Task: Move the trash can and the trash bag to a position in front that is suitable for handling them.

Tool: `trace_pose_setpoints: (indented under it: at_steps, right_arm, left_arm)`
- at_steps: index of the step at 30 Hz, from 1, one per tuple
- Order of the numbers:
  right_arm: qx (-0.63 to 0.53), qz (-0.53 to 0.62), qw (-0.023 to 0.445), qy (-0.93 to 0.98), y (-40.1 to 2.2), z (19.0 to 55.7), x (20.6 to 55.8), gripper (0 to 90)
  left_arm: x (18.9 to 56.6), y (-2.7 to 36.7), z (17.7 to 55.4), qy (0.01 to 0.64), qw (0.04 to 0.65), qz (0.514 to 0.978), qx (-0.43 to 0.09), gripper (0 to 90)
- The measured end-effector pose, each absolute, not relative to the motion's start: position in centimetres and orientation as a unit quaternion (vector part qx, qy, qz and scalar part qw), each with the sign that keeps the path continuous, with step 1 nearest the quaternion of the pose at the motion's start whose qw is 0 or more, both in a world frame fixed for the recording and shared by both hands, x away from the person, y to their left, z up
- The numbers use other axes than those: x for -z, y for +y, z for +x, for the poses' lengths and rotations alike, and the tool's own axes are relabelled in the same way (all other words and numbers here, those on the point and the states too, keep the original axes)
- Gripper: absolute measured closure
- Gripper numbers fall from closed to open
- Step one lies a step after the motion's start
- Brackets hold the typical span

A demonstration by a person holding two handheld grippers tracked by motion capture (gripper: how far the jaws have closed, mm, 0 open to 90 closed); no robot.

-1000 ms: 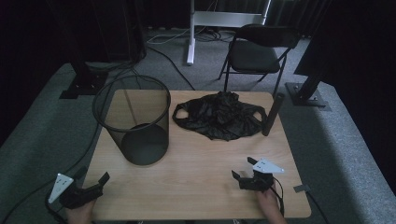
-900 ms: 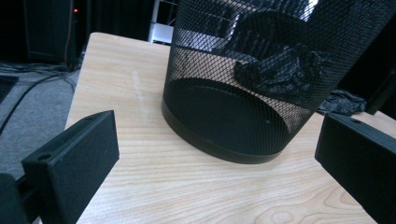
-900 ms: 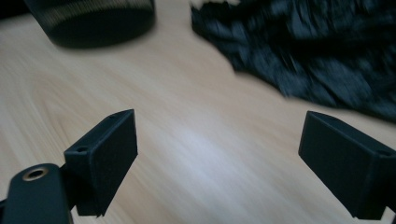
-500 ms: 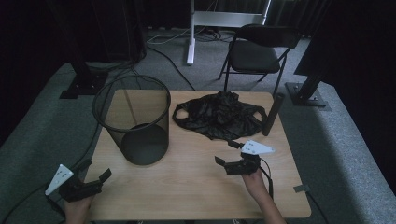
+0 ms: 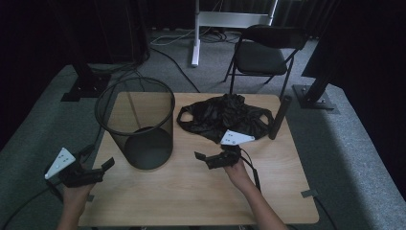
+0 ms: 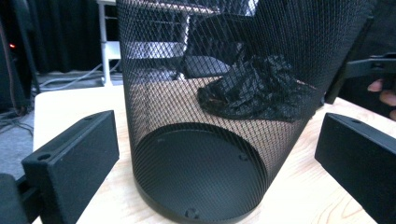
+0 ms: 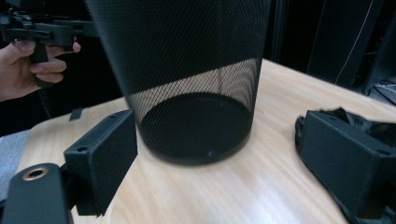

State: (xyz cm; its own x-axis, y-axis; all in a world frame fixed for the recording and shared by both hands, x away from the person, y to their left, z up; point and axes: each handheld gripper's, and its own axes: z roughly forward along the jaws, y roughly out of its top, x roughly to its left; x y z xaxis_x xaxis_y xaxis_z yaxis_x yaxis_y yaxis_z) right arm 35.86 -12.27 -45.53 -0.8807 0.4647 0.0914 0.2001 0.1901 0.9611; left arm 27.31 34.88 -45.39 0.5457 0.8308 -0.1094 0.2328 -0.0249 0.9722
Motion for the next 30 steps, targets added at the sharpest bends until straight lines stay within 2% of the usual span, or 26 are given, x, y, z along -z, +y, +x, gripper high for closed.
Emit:
trace_pose_setpoints:
  at_steps: [3, 5, 6, 9, 10, 14, 18, 22, 28, 30]
  right_arm:
    - [-0.608, 0.202, 0.101, 0.761, -11.2, 37.0, 45.2, 11.3]
    - [-0.605, 0.198, 0.096, 0.765, -10.5, 37.7, 45.0, 11.3]
    - [-0.601, 0.198, 0.101, 0.768, -10.2, 38.0, 44.9, 11.3]
    - [-0.598, 0.197, 0.075, 0.773, -9.4, 39.4, 45.0, 11.3]
    - [-0.59, 0.198, 0.077, 0.779, -9.1, 39.8, 44.9, 14.8]
    - [-0.573, 0.181, 0.1, 0.793, -8.0, 41.0, 45.0, 13.9]
    - [-0.576, 0.184, 0.052, 0.794, -7.0, 42.3, 45.3, 13.9]
    - [-0.584, 0.186, 0.04, 0.789, -6.1, 42.9, 45.6, 13.9]
    - [-0.585, 0.167, 0.064, 0.791, -5.3, 43.4, 45.7, 13.9]
    - [-0.59, 0.158, 0.055, 0.79, -5.0, 43.5, 45.6, 13.9]
  left_arm:
    - [45.3, 34.9, 28.5, 0.401, 0.564, 0.677, -0.251, 0.0]
    - [45.3, 34.7, 29.0, 0.393, 0.541, 0.694, -0.267, 0.0]
    - [45.3, 34.8, 29.3, 0.397, 0.547, 0.692, -0.254, 0.0]
    - [45.3, 35.1, 30.0, 0.399, 0.552, 0.688, -0.251, 0.0]
    - [45.3, 35.3, 30.2, 0.394, 0.561, 0.686, -0.244, 0.0]
    - [45.3, 35.1, 30.9, 0.375, 0.546, 0.707, -0.248, 0.0]
    - [45.4, 35.4, 31.7, 0.382, 0.557, 0.697, -0.241, 0.0]
    - [45.5, 35.9, 32.0, 0.386, 0.562, 0.689, -0.245, 0.0]
    - [45.8, 36.0, 32.6, 0.386, 0.559, 0.699, -0.223, 0.0]
    - [45.9, 35.7, 32.8, 0.382, 0.563, 0.701, -0.214, 0.0]
